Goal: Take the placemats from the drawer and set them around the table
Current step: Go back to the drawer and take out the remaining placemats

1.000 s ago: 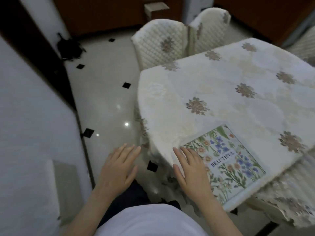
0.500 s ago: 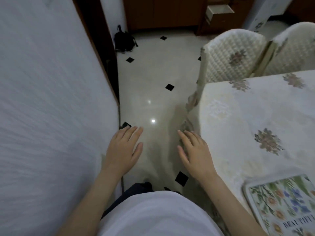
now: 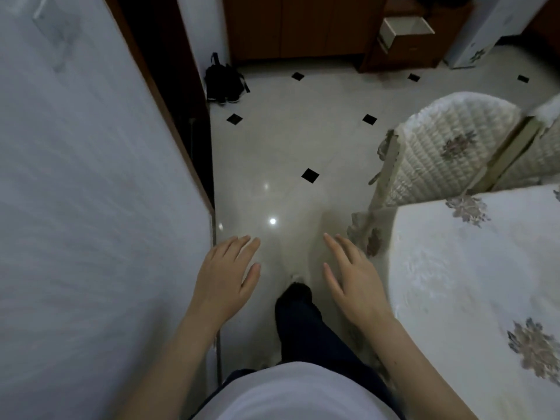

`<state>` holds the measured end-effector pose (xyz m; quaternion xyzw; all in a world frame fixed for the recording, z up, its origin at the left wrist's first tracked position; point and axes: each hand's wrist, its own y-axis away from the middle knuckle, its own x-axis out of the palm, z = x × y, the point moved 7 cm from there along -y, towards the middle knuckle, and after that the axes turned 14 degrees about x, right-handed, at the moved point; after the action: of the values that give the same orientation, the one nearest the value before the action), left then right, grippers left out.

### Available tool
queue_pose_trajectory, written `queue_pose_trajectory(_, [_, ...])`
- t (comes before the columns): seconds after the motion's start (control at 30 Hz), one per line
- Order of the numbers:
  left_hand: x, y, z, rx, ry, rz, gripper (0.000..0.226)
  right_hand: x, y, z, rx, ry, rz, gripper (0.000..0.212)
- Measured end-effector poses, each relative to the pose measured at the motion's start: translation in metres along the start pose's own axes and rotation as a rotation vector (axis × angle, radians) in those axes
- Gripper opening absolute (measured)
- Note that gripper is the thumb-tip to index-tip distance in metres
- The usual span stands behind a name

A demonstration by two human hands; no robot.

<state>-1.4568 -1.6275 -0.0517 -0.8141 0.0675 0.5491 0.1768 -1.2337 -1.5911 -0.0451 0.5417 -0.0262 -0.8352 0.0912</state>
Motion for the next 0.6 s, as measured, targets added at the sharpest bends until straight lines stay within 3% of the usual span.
queue_pose_trajectory(0.6, [-0.008,-0.374,0.157,-0.009,-0.050,0.010,0.049,-0.076,-0.398,0.009,-0.059,0.085,-0.047,0.051])
